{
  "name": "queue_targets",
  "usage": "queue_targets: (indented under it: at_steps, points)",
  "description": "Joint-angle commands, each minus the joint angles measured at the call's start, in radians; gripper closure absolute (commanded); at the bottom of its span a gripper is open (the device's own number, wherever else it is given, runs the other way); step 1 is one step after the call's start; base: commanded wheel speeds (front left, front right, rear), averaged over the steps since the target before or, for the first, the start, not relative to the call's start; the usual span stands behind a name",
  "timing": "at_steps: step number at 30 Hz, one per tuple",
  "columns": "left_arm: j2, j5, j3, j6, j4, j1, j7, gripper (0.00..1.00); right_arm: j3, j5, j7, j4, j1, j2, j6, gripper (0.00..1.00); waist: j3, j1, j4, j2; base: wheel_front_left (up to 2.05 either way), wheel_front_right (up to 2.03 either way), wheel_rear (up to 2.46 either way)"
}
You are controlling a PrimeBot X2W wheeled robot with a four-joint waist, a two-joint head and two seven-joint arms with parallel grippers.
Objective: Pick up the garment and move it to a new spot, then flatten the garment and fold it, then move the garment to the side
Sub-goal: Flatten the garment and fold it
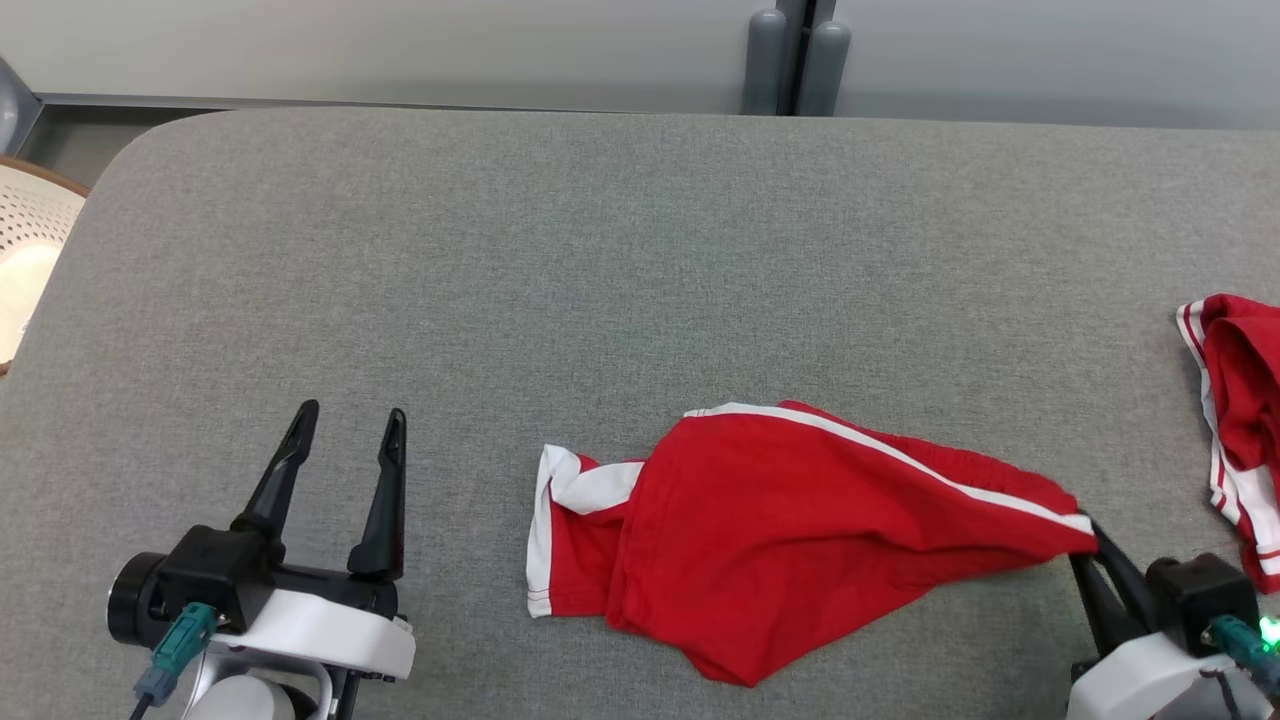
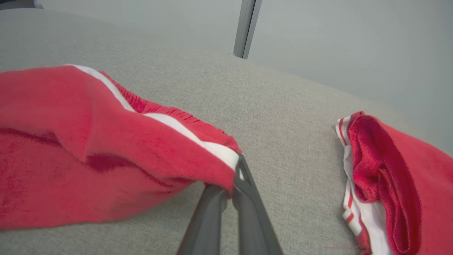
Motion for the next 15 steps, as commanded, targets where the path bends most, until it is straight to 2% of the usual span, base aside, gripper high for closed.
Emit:
queue_targets:
  at_steps: [1, 6, 7, 8, 9, 15]
  points:
    - [0.000, 0.007, 0.000, -0.005, 0.005, -0.018, -0.003, 0.00, -0.005, 0.005, -0.003, 0.027, 0.014, 0.008, -0.001, 1.00, 0.001, 0.0000, 0.001, -0.0001, 0.00, 0.00, 0.00]
    - [-0.015, 0.013, -0.003, -0.017, 0.016, -0.023, -0.004, 0.00, -0.014, 0.016, -0.033, 0.115, 0.021, 0.041, -0.001, 1.00, 0.000, 0.0000, -0.001, -0.0001, 0.00, 0.00, 0.00]
    - [-0.016, 0.015, -0.003, -0.021, 0.018, -0.022, -0.004, 0.00, -0.018, 0.019, -0.038, 0.135, 0.015, 0.051, -0.001, 0.84, -0.001, 0.0000, -0.003, -0.0001, 0.00, 0.00, 0.00]
    - [-0.018, 0.017, -0.002, -0.022, 0.021, -0.021, -0.004, 0.00, -0.021, 0.024, -0.042, 0.152, 0.009, 0.059, -0.001, 0.52, -0.004, 0.0000, -0.005, -0.0001, 0.00, 0.00, 0.00]
    - [-0.019, 0.019, -0.002, -0.023, 0.024, -0.018, -0.004, 0.00, -0.026, 0.030, -0.054, 0.163, 0.004, 0.067, -0.001, 0.00, -0.007, 0.0000, -0.006, -0.0001, 0.00, 0.00, 0.00]
    - [-0.015, 0.025, 0.007, -0.026, 0.036, 0.026, -0.003, 0.00, -0.076, 0.064, -0.094, 0.145, 0.052, 0.095, -0.001, 0.00, -0.045, 0.0000, -0.023, -0.0001, 0.00, 0.00, 0.00]
